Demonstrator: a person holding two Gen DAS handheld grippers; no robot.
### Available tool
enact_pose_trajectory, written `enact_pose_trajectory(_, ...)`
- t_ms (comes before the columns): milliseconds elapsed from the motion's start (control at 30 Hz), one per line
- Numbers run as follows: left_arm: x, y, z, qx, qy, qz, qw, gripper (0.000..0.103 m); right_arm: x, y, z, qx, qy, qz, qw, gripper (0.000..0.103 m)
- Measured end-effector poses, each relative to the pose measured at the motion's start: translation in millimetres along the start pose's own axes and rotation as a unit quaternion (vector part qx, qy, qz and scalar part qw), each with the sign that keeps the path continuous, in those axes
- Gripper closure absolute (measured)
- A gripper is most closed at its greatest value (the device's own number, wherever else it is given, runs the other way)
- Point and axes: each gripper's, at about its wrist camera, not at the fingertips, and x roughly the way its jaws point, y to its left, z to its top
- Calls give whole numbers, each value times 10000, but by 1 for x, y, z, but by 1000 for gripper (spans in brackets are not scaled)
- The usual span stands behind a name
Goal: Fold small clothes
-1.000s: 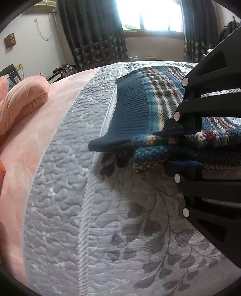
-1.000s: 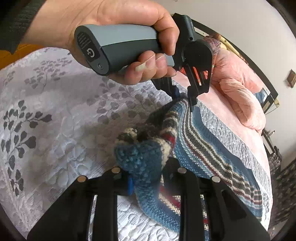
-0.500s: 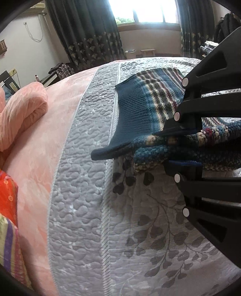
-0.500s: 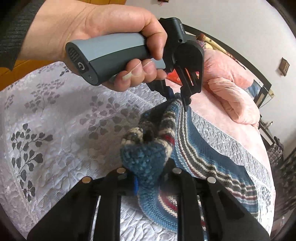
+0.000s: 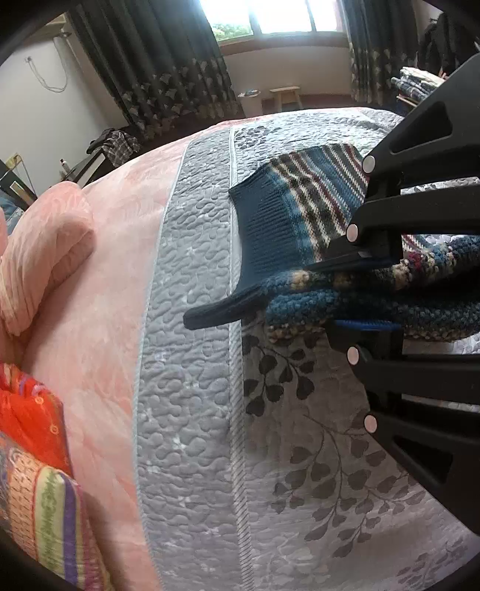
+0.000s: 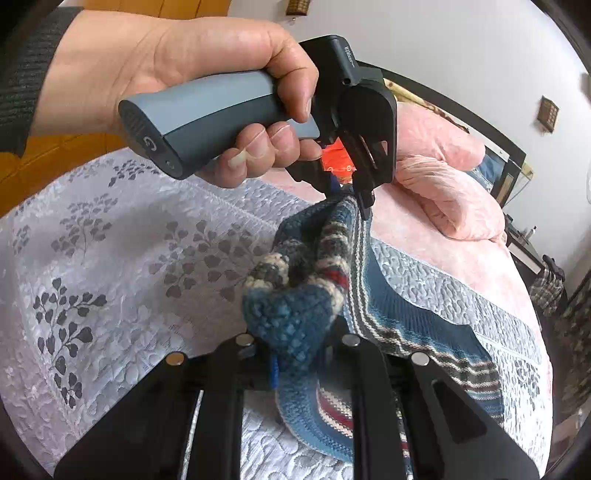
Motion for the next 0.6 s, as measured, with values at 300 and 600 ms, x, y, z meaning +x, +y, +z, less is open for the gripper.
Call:
enact_pose_trajectory(300,-7,-39,5,187,-31,153,9997,83,-19,-28,2,279,-129,-64,9995,91)
enact_pose_trajectory(600,-10,-84,11,402,-60,225,9989,83,-37,-58,-2,551,-221,-176,9981,91)
